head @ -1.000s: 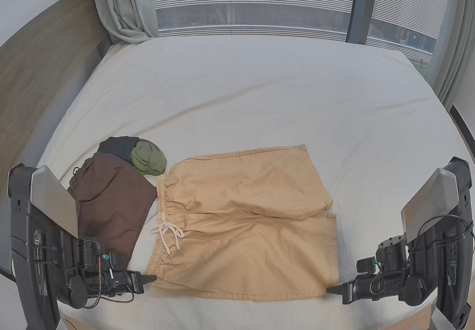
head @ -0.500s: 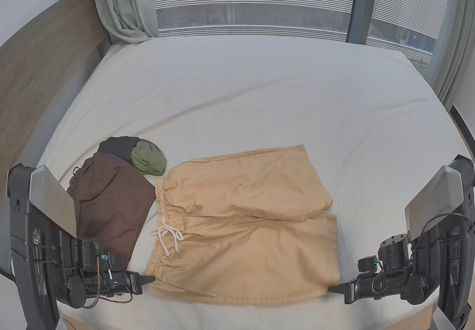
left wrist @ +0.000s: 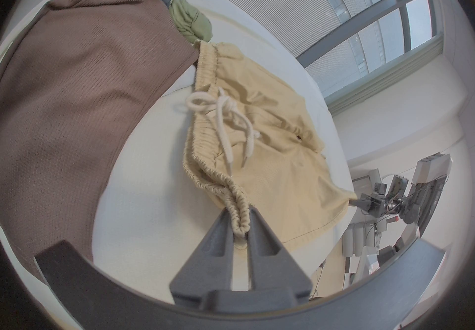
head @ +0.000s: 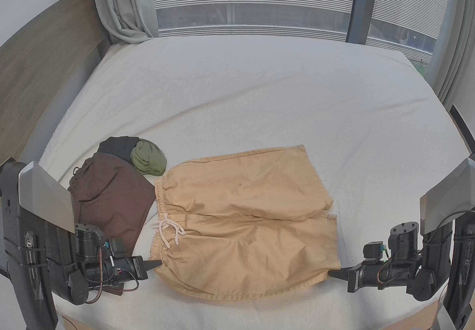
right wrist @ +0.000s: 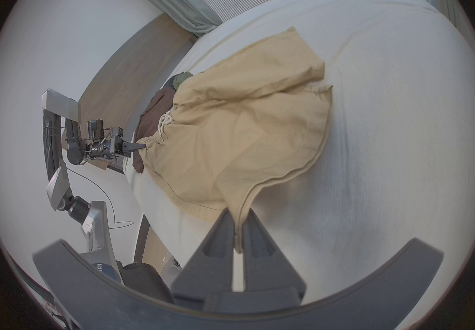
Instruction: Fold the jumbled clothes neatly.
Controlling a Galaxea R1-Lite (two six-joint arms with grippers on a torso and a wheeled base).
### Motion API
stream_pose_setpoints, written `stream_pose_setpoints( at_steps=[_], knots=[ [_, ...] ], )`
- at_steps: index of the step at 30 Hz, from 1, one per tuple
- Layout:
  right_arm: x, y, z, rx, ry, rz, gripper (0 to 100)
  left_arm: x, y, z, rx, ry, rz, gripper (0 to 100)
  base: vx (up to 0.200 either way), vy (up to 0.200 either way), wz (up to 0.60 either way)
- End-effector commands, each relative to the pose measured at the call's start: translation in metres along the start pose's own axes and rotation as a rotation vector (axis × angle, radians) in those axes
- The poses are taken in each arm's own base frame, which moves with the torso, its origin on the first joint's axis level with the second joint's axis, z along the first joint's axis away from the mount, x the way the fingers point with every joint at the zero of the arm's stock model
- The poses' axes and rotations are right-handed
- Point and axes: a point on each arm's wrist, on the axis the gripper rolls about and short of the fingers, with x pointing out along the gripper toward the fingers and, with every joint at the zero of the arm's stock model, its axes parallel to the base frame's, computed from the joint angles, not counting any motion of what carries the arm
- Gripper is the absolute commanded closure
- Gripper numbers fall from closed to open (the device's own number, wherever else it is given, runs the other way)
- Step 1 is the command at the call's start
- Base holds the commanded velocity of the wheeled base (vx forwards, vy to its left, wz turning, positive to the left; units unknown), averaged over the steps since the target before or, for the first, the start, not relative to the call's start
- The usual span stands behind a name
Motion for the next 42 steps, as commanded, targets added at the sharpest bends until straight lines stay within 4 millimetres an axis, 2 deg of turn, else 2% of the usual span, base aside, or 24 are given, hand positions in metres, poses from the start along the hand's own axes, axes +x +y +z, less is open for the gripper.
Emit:
stream_pose_setpoints(
  at_steps=[1, 15, 21, 32, 42],
  knots=[
    [-0.005, 0.002, 0.012, -0.018, -0.063, 0.011, 100, -0.005, -0.014, 0.01, 0.021, -0.046, -0.037, 100, 0.0, 0.0, 0.0],
    [-0.009, 0.001, 0.035, -0.009, -0.176, 0.045, 100, -0.004, -0.021, 0.026, -0.029, -0.116, -0.065, 100, 0.0, 0.0, 0.0],
    [-0.013, 0.008, 0.056, -0.003, -0.271, 0.08, 100, -0.006, -0.026, 0.036, -0.063, -0.159, -0.089, 100, 0.0, 0.0, 0.0],
    [-0.012, 0.008, 0.068, -0.02, -0.321, 0.088, 100, -0.004, -0.028, 0.046, -0.088, -0.212, -0.082, 100, 0.0, 0.0, 0.0],
    [-0.013, 0.009, 0.097, 0.002, -0.431, 0.114, 100, 0.002, -0.035, 0.055, -0.149, -0.255, -0.093, 100, 0.0, 0.0, 0.0]
  ],
)
